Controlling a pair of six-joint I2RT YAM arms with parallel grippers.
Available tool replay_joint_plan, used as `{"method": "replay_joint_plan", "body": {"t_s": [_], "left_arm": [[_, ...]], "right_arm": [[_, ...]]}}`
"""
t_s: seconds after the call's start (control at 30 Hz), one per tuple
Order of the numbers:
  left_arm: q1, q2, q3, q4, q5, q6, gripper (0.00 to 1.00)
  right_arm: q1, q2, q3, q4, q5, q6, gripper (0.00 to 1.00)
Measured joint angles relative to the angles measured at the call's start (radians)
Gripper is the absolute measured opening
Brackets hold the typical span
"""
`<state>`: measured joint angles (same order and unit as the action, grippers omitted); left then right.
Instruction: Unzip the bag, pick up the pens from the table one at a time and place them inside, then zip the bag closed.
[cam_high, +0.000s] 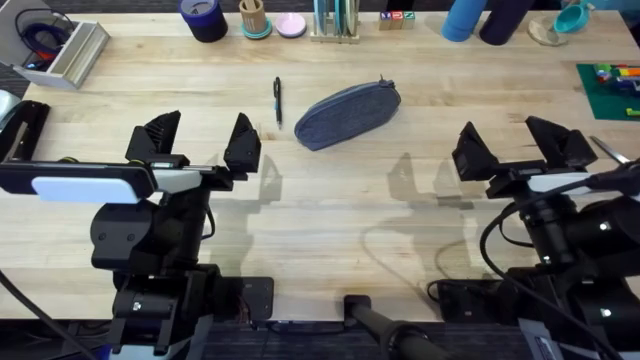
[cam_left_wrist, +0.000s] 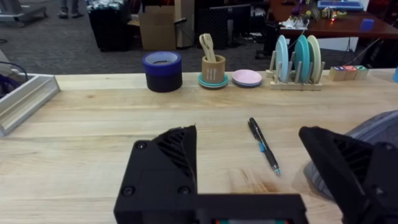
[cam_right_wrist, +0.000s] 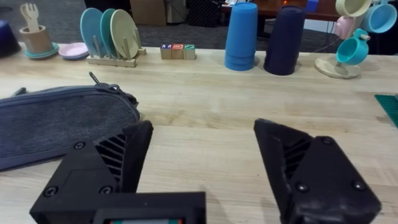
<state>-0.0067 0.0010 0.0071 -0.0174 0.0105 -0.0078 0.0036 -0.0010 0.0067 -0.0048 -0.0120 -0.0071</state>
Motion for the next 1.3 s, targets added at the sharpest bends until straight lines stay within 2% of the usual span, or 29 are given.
{"method": "replay_joint_plan", "body": {"t_s": [0.53, 0.7, 0.93, 1.13, 1.3], "left_arm": [[0.0, 0.0, 0.0, 0.014, 0.0, 0.0, 0.995], [0.0, 0.0, 0.0, 0.06, 0.0, 0.0, 0.995], [0.0, 0.0, 0.013, 0.048, 0.0, 0.0, 0.993], [0.0, 0.004, 0.115, -0.028, -0.005, 0.0, 0.993], [0.0, 0.074, 0.245, -0.135, -0.007, 0.0, 0.993]], "right_arm": [[0.0, 0.0, 0.0, 0.008, -0.001, -0.001, 0.996], [0.0, 0.0, 0.0, 0.08, -0.003, -0.001, 0.995], [0.0, 0.0, 0.005, 0.115, -0.003, 0.0, 0.995], [0.0, 0.0, 0.075, 0.083, -0.003, 0.0, 0.996], [0.0, 0.003, 0.177, -0.001, -0.003, 0.0, 0.996]]}}
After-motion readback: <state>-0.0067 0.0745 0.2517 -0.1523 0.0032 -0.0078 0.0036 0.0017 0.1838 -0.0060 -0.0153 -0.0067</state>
